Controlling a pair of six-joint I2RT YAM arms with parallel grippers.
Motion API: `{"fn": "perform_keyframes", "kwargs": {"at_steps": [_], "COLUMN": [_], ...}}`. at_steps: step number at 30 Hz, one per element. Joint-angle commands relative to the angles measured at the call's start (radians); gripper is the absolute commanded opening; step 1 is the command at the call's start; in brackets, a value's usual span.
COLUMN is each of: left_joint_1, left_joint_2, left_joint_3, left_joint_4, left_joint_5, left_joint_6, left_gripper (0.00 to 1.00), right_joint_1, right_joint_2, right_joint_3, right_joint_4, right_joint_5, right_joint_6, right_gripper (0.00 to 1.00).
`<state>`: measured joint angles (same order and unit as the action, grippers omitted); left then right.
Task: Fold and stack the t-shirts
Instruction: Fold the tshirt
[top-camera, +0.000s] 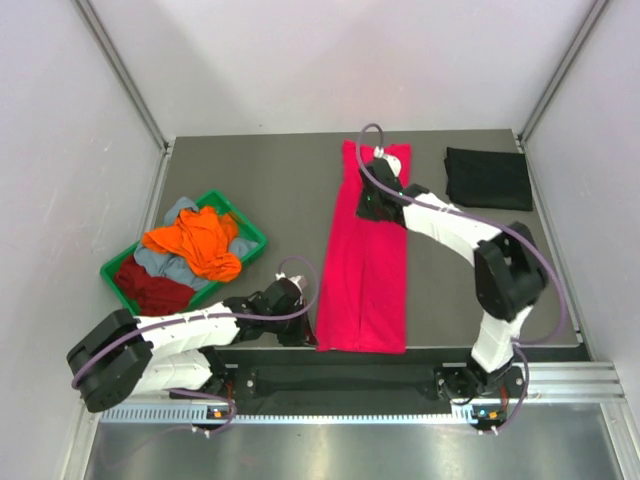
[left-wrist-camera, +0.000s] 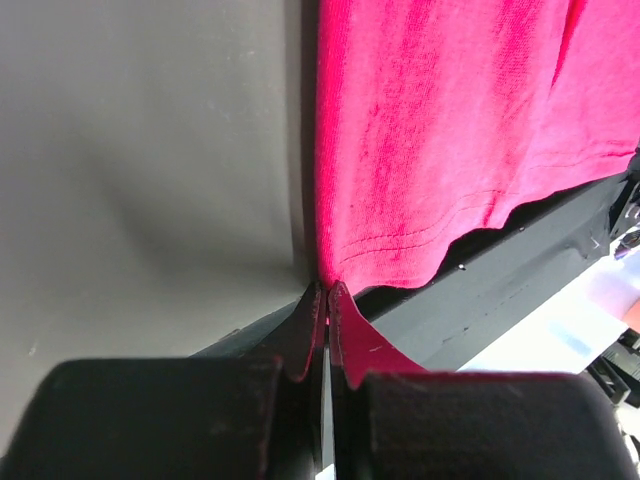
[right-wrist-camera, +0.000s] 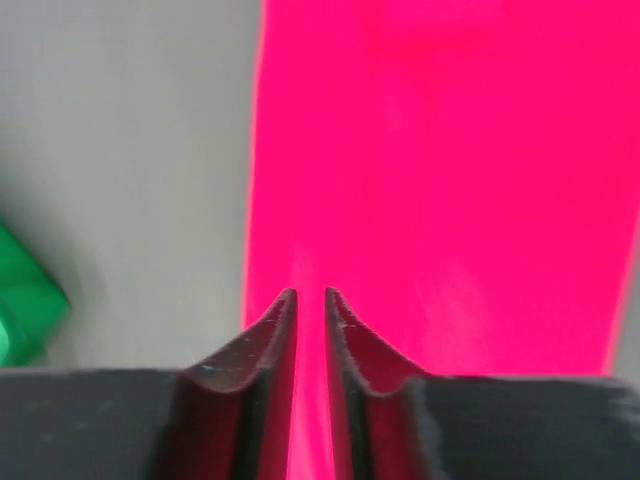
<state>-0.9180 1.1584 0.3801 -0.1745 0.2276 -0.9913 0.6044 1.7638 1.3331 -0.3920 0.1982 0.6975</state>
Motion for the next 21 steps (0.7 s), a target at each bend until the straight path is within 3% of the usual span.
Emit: {"fn": "perform_keyframes", "kwargs": {"at_steps": [1,5,10,14,18,21], "left_joint_1": [-0.013,-0.019,-0.024,-0.024,-0.027,-0.025], "left_joint_2": [-0.006,-0.012,-0.011,0.021,-0.002,-0.016], "left_joint_3": [-0.018,-0.023,-0.026,0.006,0.008,0.005], "left_joint_4": [0.053,0.055,0.056,0.023,-0.003,-0.02], "left_joint_5": [0.018,0.022,0.016,0.01,0.004,-0.008], "left_joint_6": [-0.017,-0.02,-0.018,-0.003,-0.001,-0.003], "left_gripper": [0.0,0.0,0.0,0.0,0.0,0.0], "right_joint_1": [-0.04,-0.061,-0.08,-0.084,-0.101,-0.112], "right_joint_2": [0.122,0.279,0.437,0.506,0.595,0.623], "right_joint_3": [0.147,0.28,0.434,0.458,0.532,0.535], "right_joint_4": [0.11,0.189,0.264,0.346,0.384,0.504], "right_joint_5": [0.006,-0.017,0.007,0.092,0.07,0.041], "right_joint_6": [-0.032,0.017,0.052,0.17,0.235,0.238], "right_gripper": [0.1,0.0,0.0,0.0,0.0,0.0]}}
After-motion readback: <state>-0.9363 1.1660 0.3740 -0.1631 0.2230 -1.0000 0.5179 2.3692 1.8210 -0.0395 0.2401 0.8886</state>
